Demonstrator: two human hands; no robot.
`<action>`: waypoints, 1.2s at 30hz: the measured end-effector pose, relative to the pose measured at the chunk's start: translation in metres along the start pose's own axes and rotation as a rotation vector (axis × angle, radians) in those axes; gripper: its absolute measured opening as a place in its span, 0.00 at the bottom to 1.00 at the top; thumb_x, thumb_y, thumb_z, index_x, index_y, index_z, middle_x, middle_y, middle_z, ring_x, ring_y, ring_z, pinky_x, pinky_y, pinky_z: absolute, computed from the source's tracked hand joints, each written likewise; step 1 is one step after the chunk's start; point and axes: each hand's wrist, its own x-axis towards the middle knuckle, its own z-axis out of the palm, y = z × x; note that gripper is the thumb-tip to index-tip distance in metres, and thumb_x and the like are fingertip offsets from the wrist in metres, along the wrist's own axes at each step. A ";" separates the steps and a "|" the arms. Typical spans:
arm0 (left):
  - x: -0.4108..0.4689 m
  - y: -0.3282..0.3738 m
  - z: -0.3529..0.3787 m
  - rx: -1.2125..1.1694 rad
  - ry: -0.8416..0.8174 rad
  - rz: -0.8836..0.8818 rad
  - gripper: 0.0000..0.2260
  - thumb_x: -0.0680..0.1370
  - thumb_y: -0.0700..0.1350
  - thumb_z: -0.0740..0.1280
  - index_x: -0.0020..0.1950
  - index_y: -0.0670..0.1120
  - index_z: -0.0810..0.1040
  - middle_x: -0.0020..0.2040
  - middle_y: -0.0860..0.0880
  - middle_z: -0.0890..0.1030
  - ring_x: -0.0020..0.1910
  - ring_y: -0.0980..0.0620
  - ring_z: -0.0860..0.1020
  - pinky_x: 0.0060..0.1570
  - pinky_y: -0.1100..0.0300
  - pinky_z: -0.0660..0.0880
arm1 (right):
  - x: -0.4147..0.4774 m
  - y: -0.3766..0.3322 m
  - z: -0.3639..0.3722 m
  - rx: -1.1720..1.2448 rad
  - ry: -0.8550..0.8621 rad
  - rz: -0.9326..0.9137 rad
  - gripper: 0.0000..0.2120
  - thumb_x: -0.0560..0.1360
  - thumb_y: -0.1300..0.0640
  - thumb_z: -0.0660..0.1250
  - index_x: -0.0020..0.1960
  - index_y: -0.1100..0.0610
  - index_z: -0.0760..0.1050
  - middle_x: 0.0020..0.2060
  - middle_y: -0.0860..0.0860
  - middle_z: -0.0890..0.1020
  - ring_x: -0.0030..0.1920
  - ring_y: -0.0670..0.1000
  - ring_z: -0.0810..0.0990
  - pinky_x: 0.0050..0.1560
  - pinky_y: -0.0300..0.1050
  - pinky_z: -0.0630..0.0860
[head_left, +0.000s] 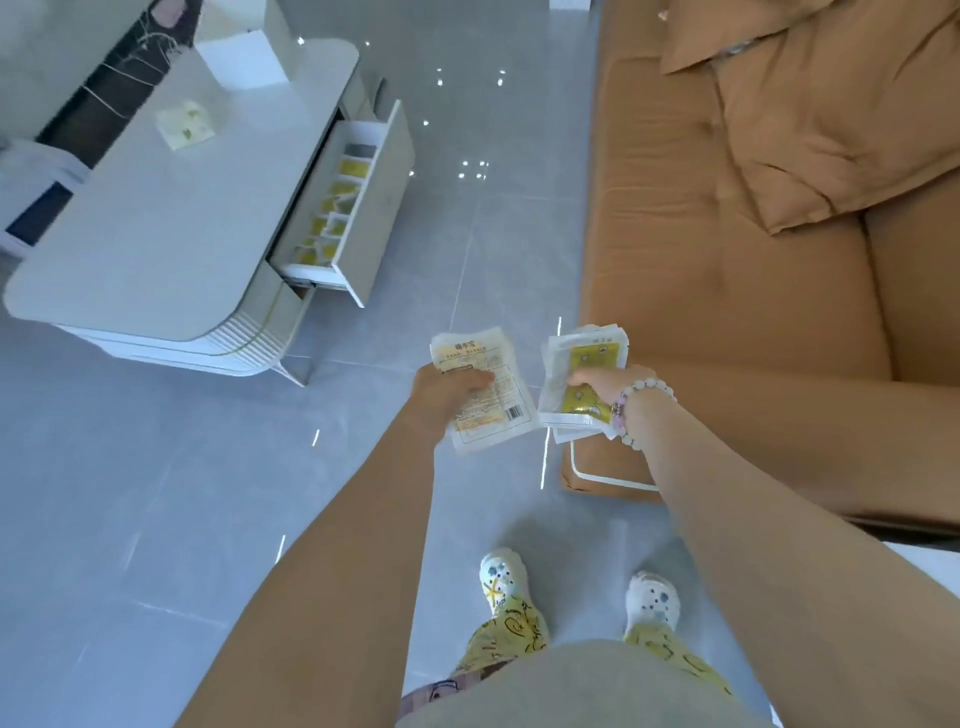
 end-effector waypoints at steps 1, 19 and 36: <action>0.003 0.000 -0.014 -0.021 0.008 -0.002 0.07 0.71 0.34 0.72 0.45 0.43 0.79 0.45 0.45 0.82 0.48 0.43 0.81 0.53 0.49 0.78 | -0.001 -0.009 0.011 -0.007 -0.011 -0.009 0.22 0.72 0.45 0.68 0.55 0.61 0.74 0.31 0.52 0.72 0.27 0.48 0.70 0.27 0.39 0.67; 0.095 0.048 -0.130 -0.207 0.111 -0.061 0.09 0.69 0.34 0.73 0.48 0.42 0.80 0.46 0.44 0.83 0.42 0.46 0.82 0.44 0.53 0.79 | 0.041 -0.169 0.089 -0.164 -0.122 -0.102 0.15 0.71 0.49 0.69 0.39 0.60 0.69 0.28 0.52 0.69 0.24 0.48 0.65 0.24 0.36 0.62; 0.243 0.183 -0.157 -0.233 0.161 -0.173 0.06 0.71 0.34 0.72 0.43 0.43 0.78 0.41 0.46 0.81 0.38 0.48 0.80 0.40 0.55 0.78 | 0.160 -0.347 0.095 -0.167 -0.187 -0.095 0.17 0.70 0.49 0.70 0.49 0.61 0.71 0.31 0.52 0.69 0.28 0.48 0.67 0.26 0.36 0.65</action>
